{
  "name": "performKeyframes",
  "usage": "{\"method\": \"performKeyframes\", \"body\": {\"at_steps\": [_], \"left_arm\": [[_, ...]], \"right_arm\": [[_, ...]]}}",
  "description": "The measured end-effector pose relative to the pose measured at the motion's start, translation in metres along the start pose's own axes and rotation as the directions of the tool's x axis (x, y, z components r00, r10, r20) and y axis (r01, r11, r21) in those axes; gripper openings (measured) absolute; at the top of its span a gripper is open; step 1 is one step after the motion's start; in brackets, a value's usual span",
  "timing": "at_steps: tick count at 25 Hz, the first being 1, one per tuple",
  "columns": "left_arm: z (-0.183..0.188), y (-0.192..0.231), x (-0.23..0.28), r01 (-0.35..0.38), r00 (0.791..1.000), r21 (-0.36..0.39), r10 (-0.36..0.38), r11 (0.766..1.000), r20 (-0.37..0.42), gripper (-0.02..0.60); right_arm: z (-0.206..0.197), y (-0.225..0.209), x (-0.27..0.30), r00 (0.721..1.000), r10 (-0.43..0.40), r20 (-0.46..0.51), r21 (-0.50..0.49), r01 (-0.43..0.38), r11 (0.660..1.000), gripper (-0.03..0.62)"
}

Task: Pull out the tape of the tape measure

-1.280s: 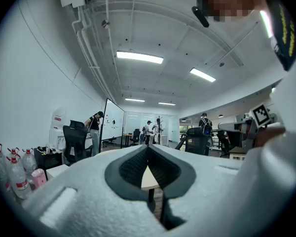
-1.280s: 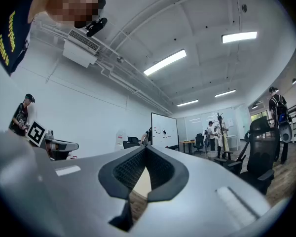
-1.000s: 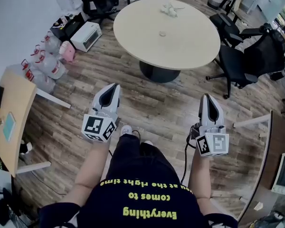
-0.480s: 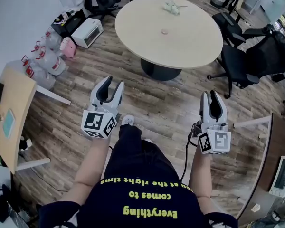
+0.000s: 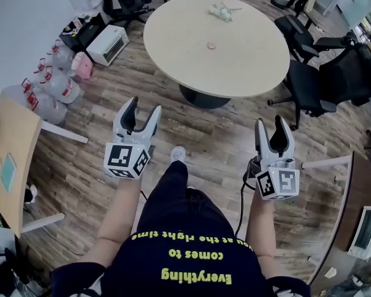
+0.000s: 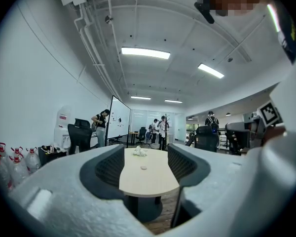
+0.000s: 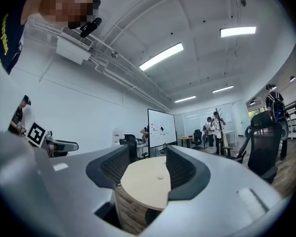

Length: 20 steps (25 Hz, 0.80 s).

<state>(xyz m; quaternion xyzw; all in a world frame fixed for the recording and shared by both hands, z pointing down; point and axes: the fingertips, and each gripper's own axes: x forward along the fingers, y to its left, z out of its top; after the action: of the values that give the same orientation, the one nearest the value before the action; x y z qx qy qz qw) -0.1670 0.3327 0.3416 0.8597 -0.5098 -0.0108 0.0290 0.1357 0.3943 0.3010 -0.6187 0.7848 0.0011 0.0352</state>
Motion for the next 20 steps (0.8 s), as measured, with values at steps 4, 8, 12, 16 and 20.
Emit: {"method": "performKeyframes", "body": {"at_steps": [4,8,12,16,20], "left_arm": [[0.003,0.018,0.042,0.009,1.000,-0.008,-0.009,1.000,0.002,0.279],[0.004,0.043,0.089,0.029,1.000,0.002,-0.029,1.000,-0.011,0.296],[0.009,0.070,0.135,0.058,0.998,0.004,-0.058,0.998,-0.009,0.309],[0.017,0.090,0.178,0.090,0.996,0.010,-0.090,0.996,-0.006,0.325],[0.019,0.106,0.211,0.111,0.994,0.011,-0.111,0.994,-0.009,0.330]], "right_arm": [[0.001,-0.010,0.039,1.000,-0.009,-0.014,-0.009,0.008,1.000,0.242],[-0.006,-0.020,0.090,0.999,-0.023,-0.028,-0.003,0.023,1.000,0.264],[-0.004,-0.027,0.139,0.999,-0.052,-0.016,-0.004,0.052,0.999,0.273],[0.000,-0.030,0.180,0.998,-0.067,-0.013,-0.019,0.066,0.998,0.276],[-0.001,-0.031,0.210,0.997,-0.079,-0.020,-0.021,0.079,0.997,0.278]]}}
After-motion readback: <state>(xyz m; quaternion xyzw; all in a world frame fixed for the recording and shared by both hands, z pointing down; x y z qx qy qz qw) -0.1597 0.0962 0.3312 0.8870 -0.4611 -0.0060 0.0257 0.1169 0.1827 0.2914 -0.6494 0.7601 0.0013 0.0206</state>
